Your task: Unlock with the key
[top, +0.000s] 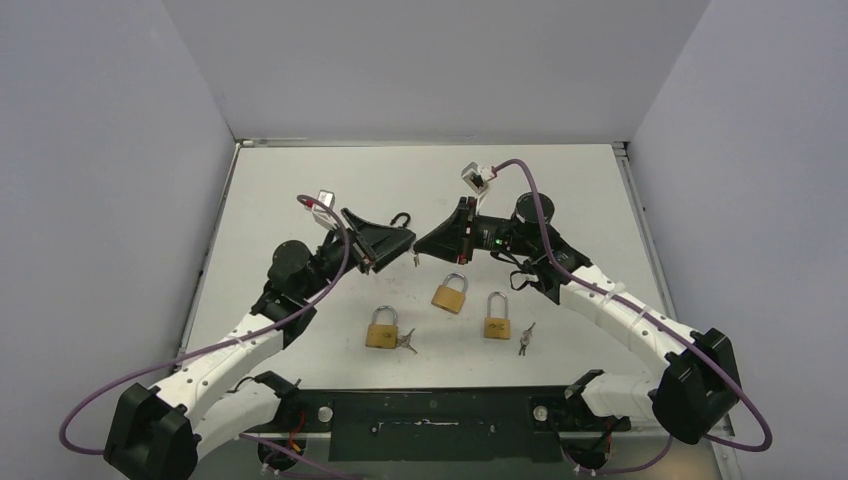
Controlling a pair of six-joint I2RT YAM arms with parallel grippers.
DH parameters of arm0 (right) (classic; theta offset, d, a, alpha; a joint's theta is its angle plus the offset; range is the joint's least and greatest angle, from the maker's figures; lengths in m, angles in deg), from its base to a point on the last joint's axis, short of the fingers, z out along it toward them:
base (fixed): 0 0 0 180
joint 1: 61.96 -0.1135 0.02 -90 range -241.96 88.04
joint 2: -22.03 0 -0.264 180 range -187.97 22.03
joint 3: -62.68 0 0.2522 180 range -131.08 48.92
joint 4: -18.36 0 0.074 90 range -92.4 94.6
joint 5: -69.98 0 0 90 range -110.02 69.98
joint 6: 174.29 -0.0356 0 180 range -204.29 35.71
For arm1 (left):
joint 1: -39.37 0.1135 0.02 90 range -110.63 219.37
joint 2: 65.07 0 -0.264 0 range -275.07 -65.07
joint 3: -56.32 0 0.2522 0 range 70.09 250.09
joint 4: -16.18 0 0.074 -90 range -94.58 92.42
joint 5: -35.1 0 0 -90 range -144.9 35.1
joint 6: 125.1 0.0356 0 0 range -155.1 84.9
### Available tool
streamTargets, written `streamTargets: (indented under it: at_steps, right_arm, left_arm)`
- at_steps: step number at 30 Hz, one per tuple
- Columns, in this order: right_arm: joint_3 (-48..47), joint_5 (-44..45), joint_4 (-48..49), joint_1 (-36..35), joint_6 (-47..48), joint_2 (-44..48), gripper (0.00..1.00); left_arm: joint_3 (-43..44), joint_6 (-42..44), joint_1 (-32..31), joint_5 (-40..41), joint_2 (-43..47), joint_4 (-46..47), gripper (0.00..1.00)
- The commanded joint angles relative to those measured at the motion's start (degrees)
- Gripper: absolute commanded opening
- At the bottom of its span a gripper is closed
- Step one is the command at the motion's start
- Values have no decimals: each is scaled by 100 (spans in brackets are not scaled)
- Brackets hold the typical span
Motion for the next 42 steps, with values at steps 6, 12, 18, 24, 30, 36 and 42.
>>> streamTargets:
  at_steps: [6,12,18,24,30,36,42]
  right_arm:
    - [-786,330,-473,-33,-525,-84,0]
    - [-1109,540,-1002,-33,-522,-208,0]
    - [-1153,591,-1142,-33,-562,-245,0]
    - [-1184,629,-1233,-29,-659,-225,0]
    - [-883,1039,-1287,79,-654,78,58]
    - [14,548,-94,291,-1138,540,66]
    - [155,97,473,275,-1438,522,44]
  left_arm:
    - [499,3251,-45,-1268,-269,793,94]
    - [786,3813,-66,-1642,-316,691,67]
    - [899,3742,-66,-1734,-460,764,32]
    - [1018,3703,-70,-1783,-627,628,0]
    - [1155,3635,-66,-1344,-517,164,0]
    - [1121,2575,-49,-1189,-568,577,0]
    - [1206,1814,-31,-1412,-708,1043,0]
